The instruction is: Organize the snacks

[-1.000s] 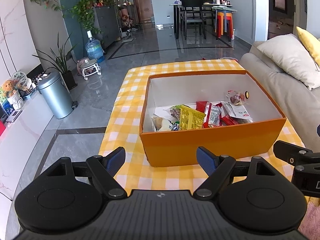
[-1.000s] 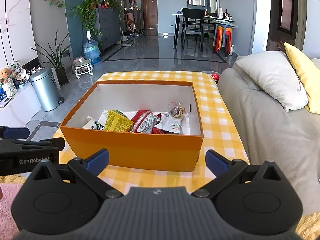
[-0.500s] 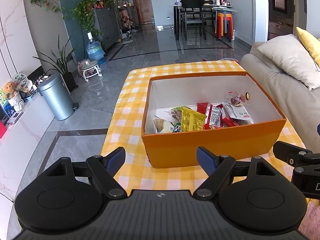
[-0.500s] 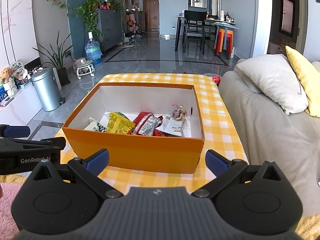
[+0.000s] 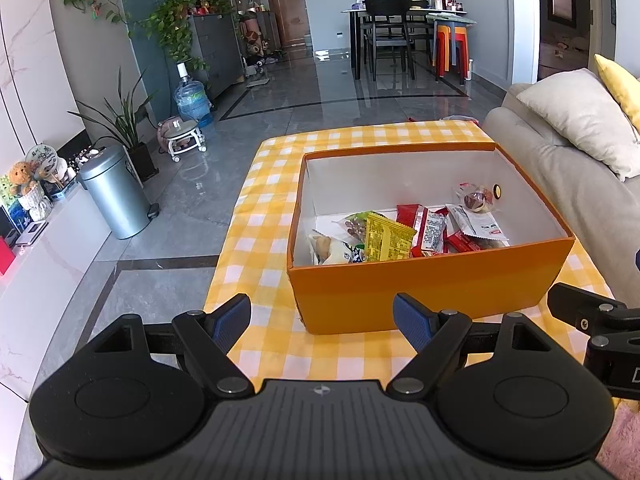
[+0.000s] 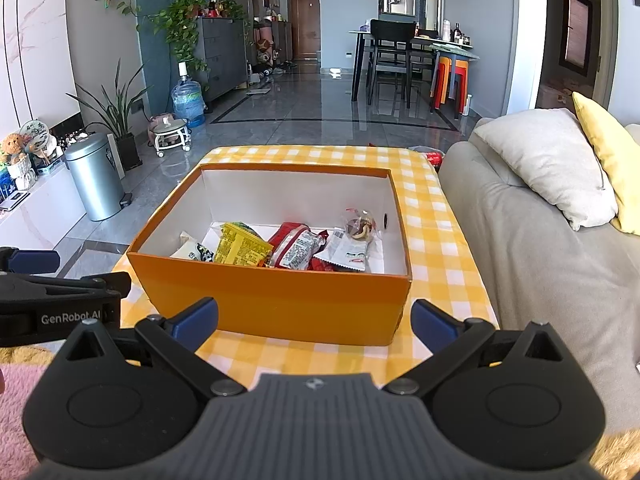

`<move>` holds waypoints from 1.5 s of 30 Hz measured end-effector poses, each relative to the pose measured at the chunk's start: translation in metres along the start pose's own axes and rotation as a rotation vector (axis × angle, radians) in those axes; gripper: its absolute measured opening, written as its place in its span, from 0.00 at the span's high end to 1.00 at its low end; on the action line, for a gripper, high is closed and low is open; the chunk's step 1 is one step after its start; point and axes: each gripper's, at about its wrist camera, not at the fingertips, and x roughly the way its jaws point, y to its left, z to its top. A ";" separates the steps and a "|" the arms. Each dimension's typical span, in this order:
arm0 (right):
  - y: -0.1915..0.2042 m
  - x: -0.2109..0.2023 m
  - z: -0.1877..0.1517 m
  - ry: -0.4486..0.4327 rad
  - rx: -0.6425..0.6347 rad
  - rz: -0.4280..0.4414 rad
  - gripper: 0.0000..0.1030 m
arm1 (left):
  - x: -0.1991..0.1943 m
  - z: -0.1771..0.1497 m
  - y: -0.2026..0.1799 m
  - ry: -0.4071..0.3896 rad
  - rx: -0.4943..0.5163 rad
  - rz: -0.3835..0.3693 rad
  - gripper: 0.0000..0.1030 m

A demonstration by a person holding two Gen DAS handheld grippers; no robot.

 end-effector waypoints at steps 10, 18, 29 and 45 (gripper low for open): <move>0.001 0.000 0.000 -0.001 -0.001 0.001 0.04 | 0.001 0.000 0.000 -0.001 0.001 0.001 0.08; 0.001 0.000 -0.002 0.001 0.001 0.005 0.04 | 0.000 0.000 0.001 0.000 0.000 0.000 0.08; 0.001 0.000 -0.002 0.003 0.001 0.006 0.04 | 0.000 0.000 0.001 0.000 0.001 0.001 0.08; 0.002 0.000 -0.006 0.014 0.008 0.010 0.04 | -0.003 -0.001 0.003 0.002 0.001 0.005 0.08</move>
